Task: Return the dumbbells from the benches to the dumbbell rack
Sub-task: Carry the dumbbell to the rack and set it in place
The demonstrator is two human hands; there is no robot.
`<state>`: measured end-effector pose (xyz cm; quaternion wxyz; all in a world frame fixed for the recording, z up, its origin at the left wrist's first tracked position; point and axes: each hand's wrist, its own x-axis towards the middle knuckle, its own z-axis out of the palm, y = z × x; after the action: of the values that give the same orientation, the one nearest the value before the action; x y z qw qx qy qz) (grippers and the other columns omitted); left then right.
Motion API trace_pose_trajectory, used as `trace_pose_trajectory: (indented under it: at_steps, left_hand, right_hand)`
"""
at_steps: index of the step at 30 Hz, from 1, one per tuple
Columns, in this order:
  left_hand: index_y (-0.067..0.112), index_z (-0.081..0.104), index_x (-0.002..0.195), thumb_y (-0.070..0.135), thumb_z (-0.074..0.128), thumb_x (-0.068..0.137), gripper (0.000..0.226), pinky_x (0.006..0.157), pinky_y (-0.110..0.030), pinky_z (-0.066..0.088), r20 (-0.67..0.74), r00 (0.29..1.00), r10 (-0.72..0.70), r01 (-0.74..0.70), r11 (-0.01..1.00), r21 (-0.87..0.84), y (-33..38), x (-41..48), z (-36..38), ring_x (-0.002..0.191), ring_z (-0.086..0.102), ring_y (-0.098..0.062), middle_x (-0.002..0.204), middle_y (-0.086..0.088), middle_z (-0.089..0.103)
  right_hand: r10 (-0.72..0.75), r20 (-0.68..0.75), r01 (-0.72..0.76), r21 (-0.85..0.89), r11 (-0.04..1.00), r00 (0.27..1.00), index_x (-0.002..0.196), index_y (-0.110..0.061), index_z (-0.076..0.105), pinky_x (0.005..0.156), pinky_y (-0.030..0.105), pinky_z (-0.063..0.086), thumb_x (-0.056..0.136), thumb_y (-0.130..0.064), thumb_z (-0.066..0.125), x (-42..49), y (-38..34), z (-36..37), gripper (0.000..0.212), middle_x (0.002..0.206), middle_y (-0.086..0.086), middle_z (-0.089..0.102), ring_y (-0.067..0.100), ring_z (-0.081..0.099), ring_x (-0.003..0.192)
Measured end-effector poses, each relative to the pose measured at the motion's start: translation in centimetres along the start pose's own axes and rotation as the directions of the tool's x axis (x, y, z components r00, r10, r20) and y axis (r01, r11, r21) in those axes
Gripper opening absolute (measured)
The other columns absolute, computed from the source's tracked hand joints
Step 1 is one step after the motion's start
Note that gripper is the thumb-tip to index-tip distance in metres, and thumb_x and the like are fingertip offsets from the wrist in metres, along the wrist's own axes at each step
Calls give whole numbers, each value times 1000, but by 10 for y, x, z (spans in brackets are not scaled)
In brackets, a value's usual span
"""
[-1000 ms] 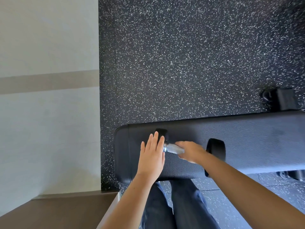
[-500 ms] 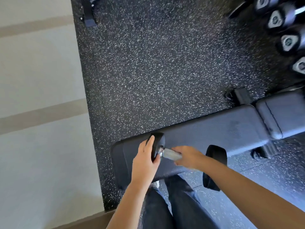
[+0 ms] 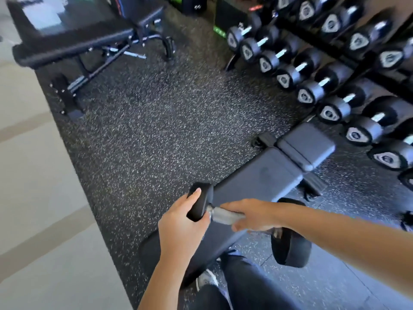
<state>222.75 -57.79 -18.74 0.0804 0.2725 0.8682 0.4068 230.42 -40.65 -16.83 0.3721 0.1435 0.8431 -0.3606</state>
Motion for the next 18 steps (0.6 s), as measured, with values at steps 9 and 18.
trace_pose_trajectory:
  at_steps: [9,18]
  left_hand:
    - [22,68,107,17,84,60,50,87,-28,45,192,945,266,-262,964,-46,82,0,11,102,63,-16,110,-4,68]
    - [20,71,100,13,86,54,48,84,-8,33,354,804,477,-465,876,-125,178,-24,76,96,63,-11,104,-7,70]
  right_hand:
    - [143,-181,-93,262,960,973,144,-34,28,85,23,38,89,-25,59,-93,41,17,63,116,-10,57,9,52,96]
    - [307,-335,-145,430,891,891,137,-59,12,91,36,50,90,-27,56,-190,108,55,72,127,0,57,23,62,104]
